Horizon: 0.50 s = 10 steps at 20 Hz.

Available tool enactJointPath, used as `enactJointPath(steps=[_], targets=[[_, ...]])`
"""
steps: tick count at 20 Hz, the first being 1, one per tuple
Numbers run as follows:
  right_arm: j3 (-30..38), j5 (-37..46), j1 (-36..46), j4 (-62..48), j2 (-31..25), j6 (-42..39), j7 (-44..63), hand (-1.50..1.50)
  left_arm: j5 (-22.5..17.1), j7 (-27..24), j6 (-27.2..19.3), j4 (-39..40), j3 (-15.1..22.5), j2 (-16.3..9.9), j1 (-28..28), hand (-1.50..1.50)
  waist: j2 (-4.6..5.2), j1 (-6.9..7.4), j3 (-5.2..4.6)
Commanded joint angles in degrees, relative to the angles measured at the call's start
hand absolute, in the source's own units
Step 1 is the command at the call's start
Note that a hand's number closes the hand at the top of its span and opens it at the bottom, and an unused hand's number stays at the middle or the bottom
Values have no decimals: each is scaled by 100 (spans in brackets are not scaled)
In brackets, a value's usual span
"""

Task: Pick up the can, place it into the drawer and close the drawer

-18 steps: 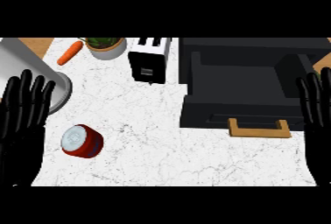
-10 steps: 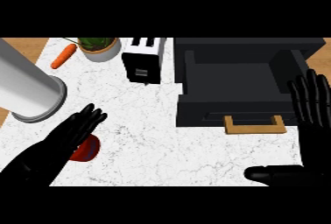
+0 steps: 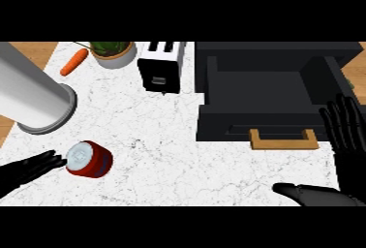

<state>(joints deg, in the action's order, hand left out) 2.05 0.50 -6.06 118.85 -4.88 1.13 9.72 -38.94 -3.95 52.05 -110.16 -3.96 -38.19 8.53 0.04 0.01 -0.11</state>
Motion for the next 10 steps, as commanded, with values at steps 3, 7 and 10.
enactJointPath(steps=[3, 7, 10], targets=[[417, -325, -280, -124, -181, -301, -165, -150, -377, 31, 860, 737, -458, -226, 4, -150, -7, -5, 12], [228, -172, -712, -151, 13, -373, -573, -150, -872, 420, 756, 1050, -407, -498, -235, -150, -6, -28, 13], [346, -377, -639, 377, -71, -412, -31, -150, -490, 431, 982, 1503, -545, -125, -434, -150, -7, -26, 10]])
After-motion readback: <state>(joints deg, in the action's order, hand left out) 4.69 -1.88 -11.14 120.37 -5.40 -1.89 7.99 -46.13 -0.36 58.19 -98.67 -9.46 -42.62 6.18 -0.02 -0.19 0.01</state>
